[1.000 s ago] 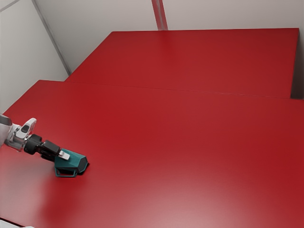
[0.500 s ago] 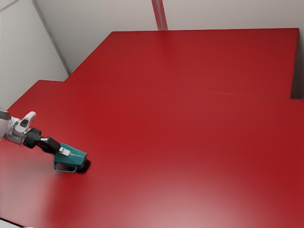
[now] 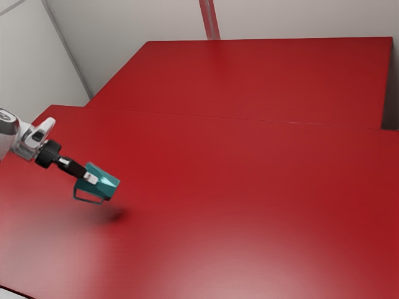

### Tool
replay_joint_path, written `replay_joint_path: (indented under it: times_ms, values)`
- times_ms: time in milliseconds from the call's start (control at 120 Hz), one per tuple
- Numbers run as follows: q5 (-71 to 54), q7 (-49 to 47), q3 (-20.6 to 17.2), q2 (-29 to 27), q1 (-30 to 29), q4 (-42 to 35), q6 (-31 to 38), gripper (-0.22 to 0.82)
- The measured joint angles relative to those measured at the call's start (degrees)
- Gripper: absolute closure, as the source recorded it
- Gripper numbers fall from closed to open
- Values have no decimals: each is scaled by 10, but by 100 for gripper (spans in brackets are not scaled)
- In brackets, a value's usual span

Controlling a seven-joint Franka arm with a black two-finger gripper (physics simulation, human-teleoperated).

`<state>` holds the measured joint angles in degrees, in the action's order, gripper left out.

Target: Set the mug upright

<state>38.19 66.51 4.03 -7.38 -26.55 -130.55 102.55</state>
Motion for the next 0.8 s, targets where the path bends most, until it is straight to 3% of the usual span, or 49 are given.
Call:
replay_joint_path:
  times_ms: [242, 342, 442, 800]
  values:
    - [-89, -44, 13, -20, 89, 1, 52, 78]
    - [-127, -68, 50, -22, 150, 1, 75, 78]
    - [-169, -95, 61, -30, 175, 0, 99, 78]
    - [-286, -210, 29, -74, 205, -11, 136, 78]
